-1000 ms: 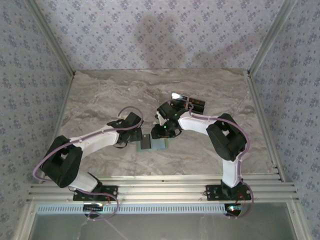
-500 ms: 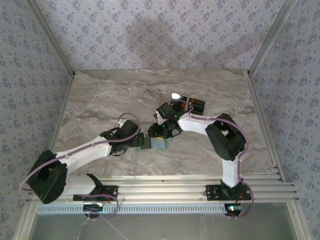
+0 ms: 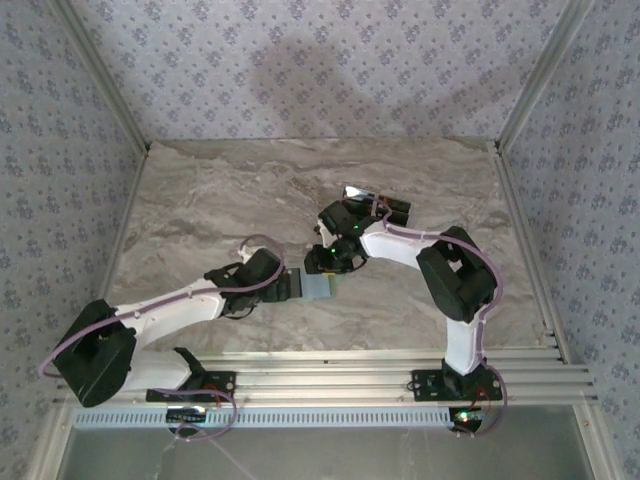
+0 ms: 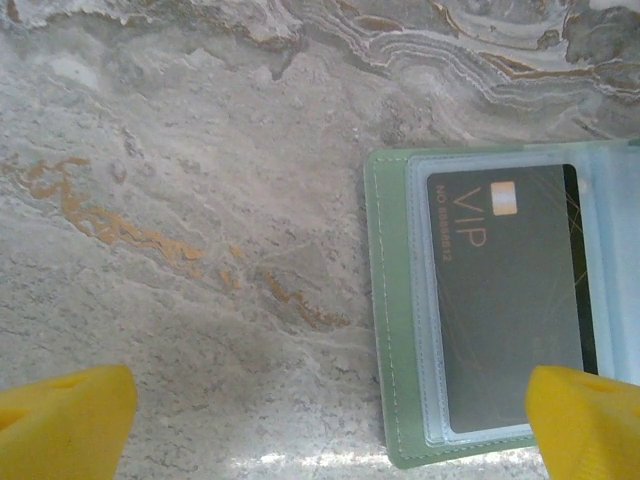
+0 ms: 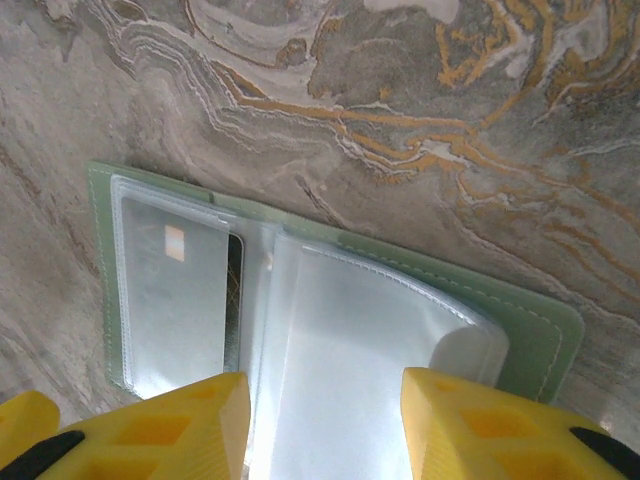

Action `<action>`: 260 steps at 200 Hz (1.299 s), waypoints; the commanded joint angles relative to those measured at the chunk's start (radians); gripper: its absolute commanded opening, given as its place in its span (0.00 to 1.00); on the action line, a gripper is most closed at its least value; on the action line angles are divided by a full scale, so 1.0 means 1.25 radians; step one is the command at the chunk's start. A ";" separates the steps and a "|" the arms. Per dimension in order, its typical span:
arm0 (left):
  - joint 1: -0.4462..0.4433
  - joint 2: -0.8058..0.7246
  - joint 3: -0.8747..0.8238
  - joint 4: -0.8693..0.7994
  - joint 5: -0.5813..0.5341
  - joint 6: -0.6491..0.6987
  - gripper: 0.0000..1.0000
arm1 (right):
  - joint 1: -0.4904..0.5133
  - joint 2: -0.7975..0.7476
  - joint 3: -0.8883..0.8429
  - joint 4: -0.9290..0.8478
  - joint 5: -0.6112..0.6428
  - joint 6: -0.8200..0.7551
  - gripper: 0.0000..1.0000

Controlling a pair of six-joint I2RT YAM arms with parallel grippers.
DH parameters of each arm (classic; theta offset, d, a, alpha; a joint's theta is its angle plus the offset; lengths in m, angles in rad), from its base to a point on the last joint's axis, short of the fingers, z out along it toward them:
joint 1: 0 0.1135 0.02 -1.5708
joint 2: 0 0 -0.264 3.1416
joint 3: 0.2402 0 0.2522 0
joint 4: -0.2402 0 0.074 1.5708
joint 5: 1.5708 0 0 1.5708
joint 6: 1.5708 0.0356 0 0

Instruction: Put the credit cards into the card holder

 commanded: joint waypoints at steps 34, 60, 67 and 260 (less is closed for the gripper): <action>-0.008 0.026 0.029 0.018 -0.012 -0.001 1.00 | 0.009 0.007 0.028 -0.048 0.056 -0.044 0.46; -0.007 0.030 0.029 0.019 -0.012 0.002 1.00 | 0.016 0.013 0.037 -0.066 0.081 -0.062 0.46; -0.007 0.030 0.029 0.019 -0.013 0.004 1.00 | 0.020 0.015 0.039 -0.071 0.091 -0.066 0.46; -0.089 0.067 0.024 0.118 -0.028 0.047 1.00 | 0.046 0.066 0.010 0.008 0.007 0.015 0.46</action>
